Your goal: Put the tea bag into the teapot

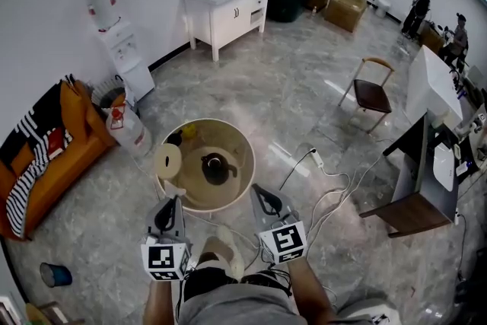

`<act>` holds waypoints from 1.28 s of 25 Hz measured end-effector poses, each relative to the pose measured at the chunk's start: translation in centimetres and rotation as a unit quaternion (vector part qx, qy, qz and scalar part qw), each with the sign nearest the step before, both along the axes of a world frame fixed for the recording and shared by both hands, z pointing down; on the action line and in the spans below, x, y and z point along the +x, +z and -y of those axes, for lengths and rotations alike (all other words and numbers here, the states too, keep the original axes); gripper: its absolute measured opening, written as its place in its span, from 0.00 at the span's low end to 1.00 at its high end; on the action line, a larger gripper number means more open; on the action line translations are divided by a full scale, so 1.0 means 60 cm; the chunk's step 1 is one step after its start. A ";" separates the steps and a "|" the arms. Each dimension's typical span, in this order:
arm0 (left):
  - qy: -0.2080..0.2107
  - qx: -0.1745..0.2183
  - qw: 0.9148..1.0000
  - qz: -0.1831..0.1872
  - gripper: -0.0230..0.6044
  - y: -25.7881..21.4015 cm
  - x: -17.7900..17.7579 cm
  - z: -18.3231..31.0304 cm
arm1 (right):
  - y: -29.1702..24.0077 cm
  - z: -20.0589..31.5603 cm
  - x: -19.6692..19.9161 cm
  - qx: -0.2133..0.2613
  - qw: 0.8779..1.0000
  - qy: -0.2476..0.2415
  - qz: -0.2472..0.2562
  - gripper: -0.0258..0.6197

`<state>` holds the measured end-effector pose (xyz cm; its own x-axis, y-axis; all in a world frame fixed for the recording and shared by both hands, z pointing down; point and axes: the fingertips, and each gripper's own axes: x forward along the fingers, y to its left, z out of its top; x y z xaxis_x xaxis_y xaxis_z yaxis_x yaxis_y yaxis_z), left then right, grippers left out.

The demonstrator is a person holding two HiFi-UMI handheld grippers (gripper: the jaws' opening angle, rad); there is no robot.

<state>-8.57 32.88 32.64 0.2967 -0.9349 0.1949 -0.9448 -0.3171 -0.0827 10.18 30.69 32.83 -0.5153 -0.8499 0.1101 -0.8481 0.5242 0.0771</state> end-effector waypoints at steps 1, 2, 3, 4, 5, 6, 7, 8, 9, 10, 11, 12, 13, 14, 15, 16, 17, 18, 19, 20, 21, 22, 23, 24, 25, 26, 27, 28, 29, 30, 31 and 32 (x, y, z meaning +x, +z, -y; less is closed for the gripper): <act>-0.001 0.000 1.000 0.000 0.06 0.002 -0.001 0.009 | 0.002 0.009 -0.001 0.000 1.000 -0.002 -0.001 0.04; -0.002 -0.001 1.000 -0.001 0.06 0.002 -0.002 0.020 | 0.004 0.020 -0.002 -0.001 1.000 -0.003 -0.002 0.04; -0.003 -0.001 1.000 -0.001 0.06 0.002 -0.002 0.031 | 0.007 0.032 -0.002 -0.002 1.000 -0.005 -0.003 0.04; -0.004 -0.001 1.000 -0.001 0.06 0.003 -0.002 0.044 | 0.009 0.045 -0.003 -0.004 1.000 -0.006 -0.004 0.04; -0.004 -0.001 1.000 -0.001 0.06 0.005 -0.002 0.057 | 0.012 0.058 -0.003 -0.005 1.000 -0.006 -0.005 0.04; -0.004 -0.002 1.000 -0.001 0.06 0.007 -0.001 0.072 | 0.015 0.073 -0.002 -0.007 1.000 -0.007 -0.006 0.04; -0.004 -0.004 1.000 -0.002 0.06 0.010 0.001 0.087 | 0.018 0.090 -0.001 -0.007 1.000 -0.008 -0.008 0.04; -0.004 -0.005 1.000 -0.002 0.06 0.013 0.004 0.104 | 0.020 0.107 0.001 -0.008 1.000 -0.008 -0.009 0.04; -0.004 -0.007 1.000 -0.003 0.06 0.016 0.006 0.122 | 0.021 0.126 0.002 -0.009 1.000 -0.010 -0.010 0.04; -0.006 -0.009 1.000 -0.005 0.06 0.019 0.008 0.142 | 0.020 0.147 0.002 -0.011 1.000 -0.011 -0.010 0.04; -0.008 -0.012 1.000 -0.007 0.06 0.021 0.009 0.163 | 0.019 0.167 0.002 -0.013 1.000 -0.014 -0.010 0.04; -0.009 -0.015 1.000 -0.009 0.06 0.023 0.010 0.183 | 0.017 0.187 0.002 -0.014 1.000 -0.017 -0.010 0.04; -0.011 -0.018 1.000 -0.011 0.06 0.024 0.013 0.202 | 0.016 0.204 0.002 -0.015 1.000 -0.021 -0.010 0.04; -0.012 -0.019 1.000 -0.013 0.06 0.025 0.017 0.220 | 0.016 0.221 0.004 -0.017 1.000 -0.024 -0.011 0.04; -0.012 -0.021 1.000 -0.014 0.06 0.025 0.023 0.237 | 0.017 0.239 0.007 -0.018 0.999 -0.026 -0.013 0.04; -0.012 -0.021 1.000 -0.015 0.06 0.025 0.029 0.255 | 0.019 0.258 0.010 -0.019 0.999 -0.027 -0.016 0.04; -0.012 -0.022 1.000 -0.016 0.06 0.026 0.034 0.272 | 0.021 0.277 0.013 -0.021 0.999 -0.028 -0.017 0.04; -0.012 -0.023 1.000 -0.017 0.06 0.028 0.039 0.289 | 0.023 0.296 0.014 -0.022 0.999 -0.030 -0.016 0.04; -0.011 -0.025 0.999 -0.017 0.06 0.030 0.041 0.306 | 0.024 0.315 0.013 -0.024 0.999 -0.032 -0.014 0.04; -0.012 -0.027 0.999 -0.017 0.06 0.034 0.041 0.323 | 0.028 0.333 0.012 -0.027 0.999 -0.035 -0.013 0.04; -0.014 -0.029 0.999 -0.018 0.06 0.038 0.040 0.339 | 0.031 0.350 0.010 -0.029 0.999 -0.037 -0.012 0.04; -0.017 -0.031 0.999 -0.018 0.06 0.041 0.039 0.355 | 0.034 0.367 0.008 -0.030 0.999 -0.040 -0.013 0.04; -0.019 -0.032 0.999 -0.019 0.06 0.042 0.039 0.372 | 0.035 0.384 0.007 -0.030 0.999 -0.043 -0.014 0.04; -0.022 -0.033 0.999 -0.020 0.06 0.043 0.040 0.388 | 0.035 0.401 0.006 -0.030 0.998 -0.047 -0.015 0.04; -0.025 -0.033 0.999 -0.021 0.06 0.042 0.040 0.404 | 0.035 0.418 0.005 -0.030 0.998 -0.050 -0.014 0.04; -0.027 -0.033 0.999 -0.022 0.06 0.042 0.041 0.419 | 0.035 0.433 0.004 -0.031 0.998 -0.052 -0.012 0.04; -0.029 -0.031 0.999 -0.023 0.06 0.041 0.040 0.432 | 0.036 0.449 0.003 -0.033 0.998 -0.054 -0.010 0.04; -0.032 -0.030 0.999 -0.024 0.06 0.040 0.038 0.445 | 0.038 0.464 0.000 -0.035 0.998 -0.057 -0.010 0.04; -0.035 -0.029 0.999 -0.024 0.06 0.039 0.035 0.458 | 0.040 0.478 -0.005 -0.037 0.997 -0.060 -0.010 0.04; -0.038 -0.027 0.999 -0.025 0.06 0.039 0.032 0.469 | 0.043 0.493 -0.010 -0.038 0.997 -0.064 -0.011 0.04; -0.042 -0.027 0.998 -0.024 0.06 0.039 0.029 0.480 | 0.045 0.506 -0.014 -0.040 0.997 -0.068 -0.011 0.04; -0.046 -0.027 0.998 -0.023 0.06 0.040 0.026 0.489 | 0.045 0.519 -0.018 -0.041 0.997 -0.072 -0.010 0.04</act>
